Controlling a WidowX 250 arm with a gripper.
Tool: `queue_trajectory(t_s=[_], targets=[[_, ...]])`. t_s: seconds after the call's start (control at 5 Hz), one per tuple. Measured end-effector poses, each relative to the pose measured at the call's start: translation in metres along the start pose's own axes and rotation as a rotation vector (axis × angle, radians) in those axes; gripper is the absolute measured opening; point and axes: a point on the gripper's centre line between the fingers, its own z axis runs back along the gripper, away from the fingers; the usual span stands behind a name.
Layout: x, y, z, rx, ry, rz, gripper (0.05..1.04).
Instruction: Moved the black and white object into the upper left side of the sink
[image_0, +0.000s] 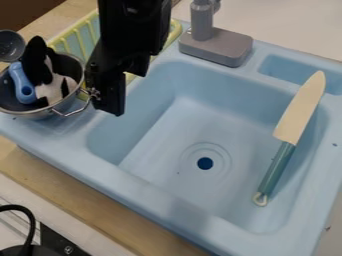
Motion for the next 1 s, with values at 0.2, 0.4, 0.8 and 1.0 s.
queue_trajectory(t_s=[0.2, 0.4, 0.8, 1.0], targets=[[0.0, -0.003, -0.004, -0.017, 0.005, -0.009, 0.996], [0.001, -0.007, -0.013, -0.085, 0.066, -0.131, 0.996], [-0.014, -0.014, 0.006, -0.09, -0.084, -0.241, 0.996], [-0.025, -0.018, 0.025, -0.058, -0.146, -0.268, 0.996]])
